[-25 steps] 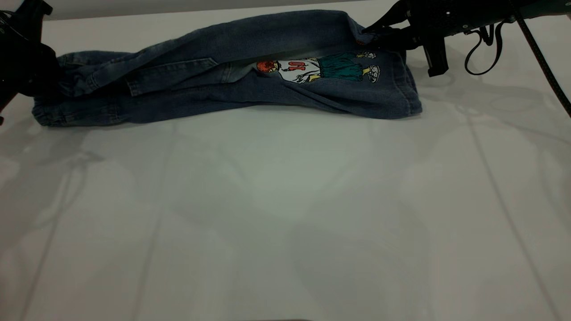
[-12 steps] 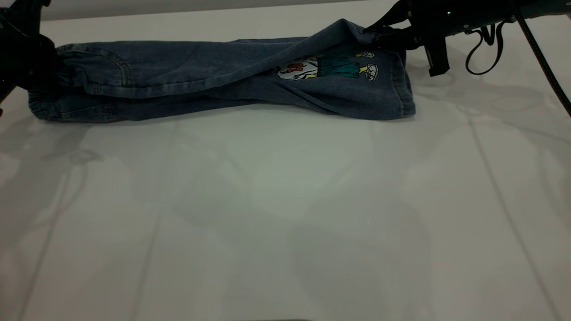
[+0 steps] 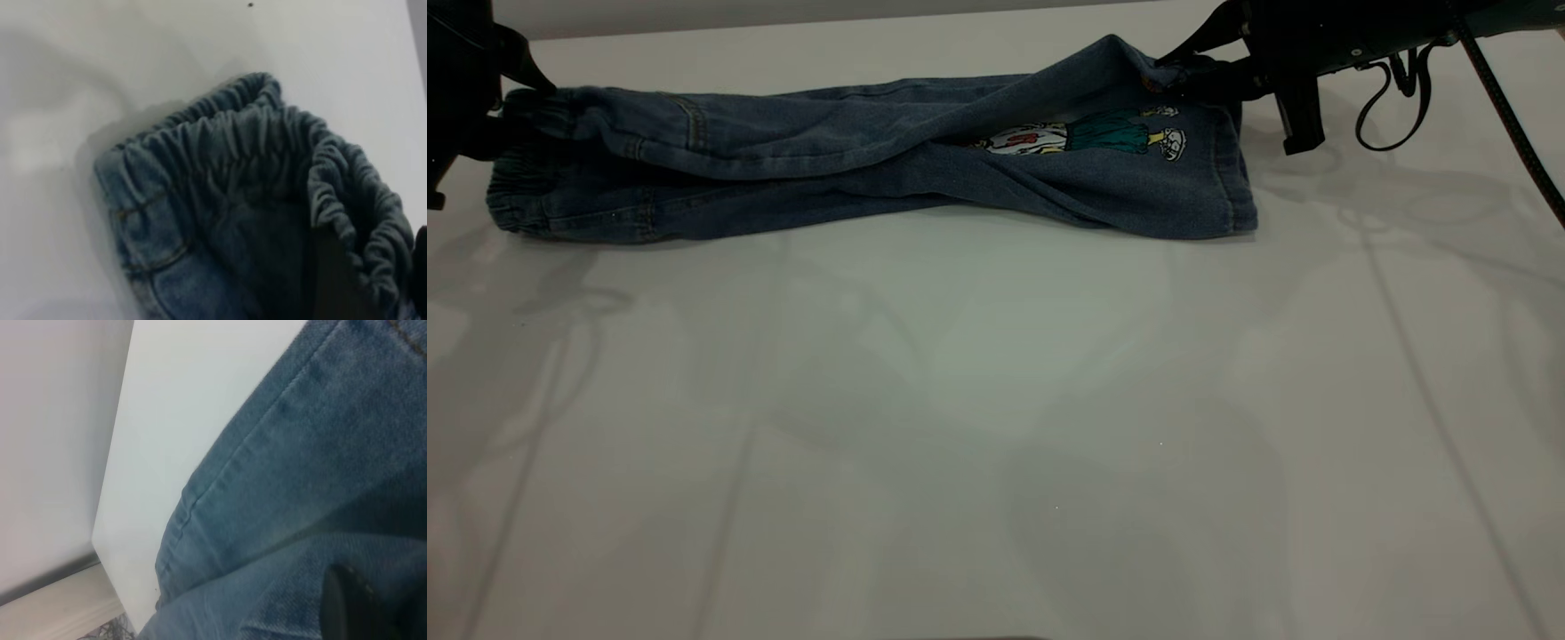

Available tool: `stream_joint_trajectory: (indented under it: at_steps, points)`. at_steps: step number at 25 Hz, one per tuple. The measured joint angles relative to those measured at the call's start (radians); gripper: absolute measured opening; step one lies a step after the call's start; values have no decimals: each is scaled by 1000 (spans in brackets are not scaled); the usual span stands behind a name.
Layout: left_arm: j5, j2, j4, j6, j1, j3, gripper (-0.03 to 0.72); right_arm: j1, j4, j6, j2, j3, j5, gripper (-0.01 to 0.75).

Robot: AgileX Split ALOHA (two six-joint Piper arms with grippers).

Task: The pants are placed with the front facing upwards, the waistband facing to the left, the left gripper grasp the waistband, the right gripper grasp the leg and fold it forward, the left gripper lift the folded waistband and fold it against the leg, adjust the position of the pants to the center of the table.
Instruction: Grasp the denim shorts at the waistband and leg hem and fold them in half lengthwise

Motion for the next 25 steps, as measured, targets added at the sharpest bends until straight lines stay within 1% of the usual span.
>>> stream_joint_trajectory:
  at_steps: [4, 6, 8, 11, 13, 15, 21, 25]
  points:
    - [-18, 0, 0, -3, 0, 0, 272, 0, 0, 17, 0, 0, -3, 66]
    - [-29, 0, 4, 1, 2, 0, 296, -1, 0, 29, 0, 0, -6, 69]
    - [-44, 0, 22, 0, 9, 0, 342, -1, 0, 39, 0, 0, -7, 71]
    - [-52, 1, 44, 0, 17, 0, 437, -1, 0, 47, 0, 0, -8, 76]
    - [-51, 6, 44, -8, 24, 0, 488, -1, 1, 48, 0, 0, -8, 76]
    - [-45, 18, 49, -24, 29, 0, 519, -1, 1, 48, 0, 0, -8, 78]
    - [-36, 42, 56, -36, 30, 0, 533, -1, 1, 48, 0, 0, -8, 95]
    - [-42, 42, 159, -37, 30, -1, 533, -1, 1, 48, 0, 0, -7, 129]
